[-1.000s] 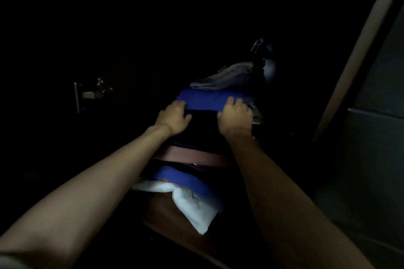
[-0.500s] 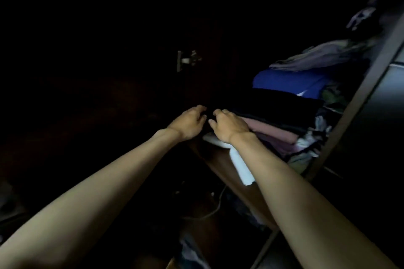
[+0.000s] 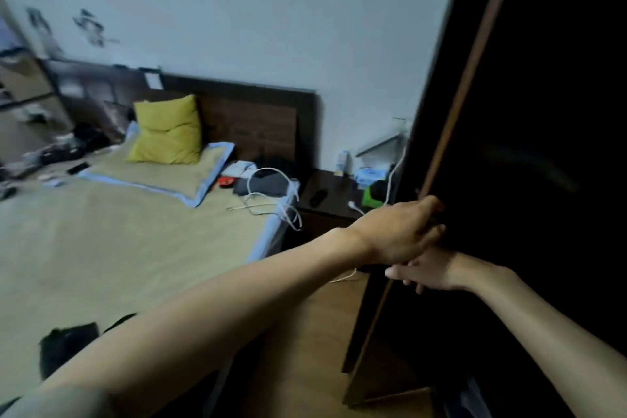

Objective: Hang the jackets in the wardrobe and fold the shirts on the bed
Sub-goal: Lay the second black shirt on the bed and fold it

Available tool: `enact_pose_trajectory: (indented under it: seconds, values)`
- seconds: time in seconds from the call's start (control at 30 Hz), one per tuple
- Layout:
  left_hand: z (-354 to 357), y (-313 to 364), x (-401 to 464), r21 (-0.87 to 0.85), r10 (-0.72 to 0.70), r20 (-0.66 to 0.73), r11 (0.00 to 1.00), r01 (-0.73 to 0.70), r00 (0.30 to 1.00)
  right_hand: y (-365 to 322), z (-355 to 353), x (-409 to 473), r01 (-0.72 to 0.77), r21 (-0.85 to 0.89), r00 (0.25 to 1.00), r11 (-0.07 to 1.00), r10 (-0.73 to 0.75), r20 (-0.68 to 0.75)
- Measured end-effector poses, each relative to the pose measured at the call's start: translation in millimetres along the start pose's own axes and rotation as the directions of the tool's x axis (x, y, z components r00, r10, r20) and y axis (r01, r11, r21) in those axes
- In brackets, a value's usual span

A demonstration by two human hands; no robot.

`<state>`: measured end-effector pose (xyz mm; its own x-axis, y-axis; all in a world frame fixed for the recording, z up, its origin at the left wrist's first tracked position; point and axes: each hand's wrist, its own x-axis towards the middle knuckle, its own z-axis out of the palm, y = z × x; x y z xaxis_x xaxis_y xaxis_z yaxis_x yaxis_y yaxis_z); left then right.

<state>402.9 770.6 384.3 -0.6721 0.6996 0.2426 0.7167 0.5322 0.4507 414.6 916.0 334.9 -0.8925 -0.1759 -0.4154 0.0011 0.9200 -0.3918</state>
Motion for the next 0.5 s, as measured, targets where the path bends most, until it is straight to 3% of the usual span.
enact_pose_trajectory:
  seconds: [0.1,0.2,0.5]
  values:
    - [-30,-50,-58,0.103,-0.11,0.001,0.989,0.11,0.994,-64,32,42,0.137,-0.039,0.989,0.99,-0.135,0.063]
    - [-63,-115,-122,0.162,-0.289,-0.015,0.944,0.287,0.957,-128,60,86,0.172,-0.102,0.981,0.98,-0.16,0.108]
    - [-145,-301,-315,0.195,-0.666,-0.059,0.723,0.663,0.744,-315,143,209,0.352,-0.201,0.915,0.914,-0.291,0.278]
